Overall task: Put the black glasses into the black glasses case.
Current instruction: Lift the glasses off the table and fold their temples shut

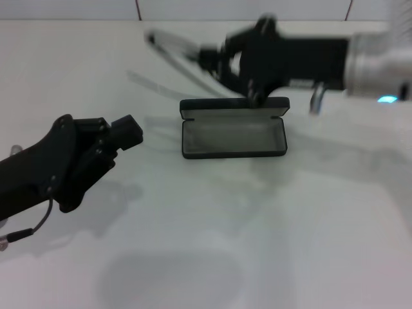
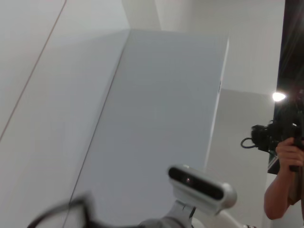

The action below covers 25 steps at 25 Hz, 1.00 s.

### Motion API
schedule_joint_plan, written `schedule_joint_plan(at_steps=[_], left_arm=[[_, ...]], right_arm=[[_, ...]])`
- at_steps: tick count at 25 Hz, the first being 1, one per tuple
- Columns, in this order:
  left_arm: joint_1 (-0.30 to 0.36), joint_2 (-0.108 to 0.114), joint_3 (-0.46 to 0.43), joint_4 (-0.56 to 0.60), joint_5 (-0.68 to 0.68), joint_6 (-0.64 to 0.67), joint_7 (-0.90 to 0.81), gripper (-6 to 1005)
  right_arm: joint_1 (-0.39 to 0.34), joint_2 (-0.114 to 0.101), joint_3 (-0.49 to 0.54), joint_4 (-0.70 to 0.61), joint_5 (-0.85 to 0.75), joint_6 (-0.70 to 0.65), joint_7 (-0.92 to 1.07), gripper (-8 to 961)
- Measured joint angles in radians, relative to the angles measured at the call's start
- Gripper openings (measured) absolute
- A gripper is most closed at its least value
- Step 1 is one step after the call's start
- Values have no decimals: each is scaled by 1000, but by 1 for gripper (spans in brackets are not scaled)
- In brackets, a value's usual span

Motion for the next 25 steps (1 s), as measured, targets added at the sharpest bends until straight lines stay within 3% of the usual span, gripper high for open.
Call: schedule_joint_plan(at_steps=[5,9,12,17,25], left_arm=[[-46,-19,-1,-23,3,-6,-6,31],[-120,-32,1,-75,19,-20,1,31],[-165,-42,11,-96,28,-25,1,31],[-185,-62,13,-85,37,-25,-5,32],[-194,-66,3,-92,28,-34,-21,32]], right_arm=[[48,-2,154,247,313,-331,-155,72],[131,-2,200,452,358,-480,-221,72],[155,1,195,502,355,-498,-239,72],[158,3,163,508,348,-486,-240,73],[171,3,115,524,327,-455,-244,73]])
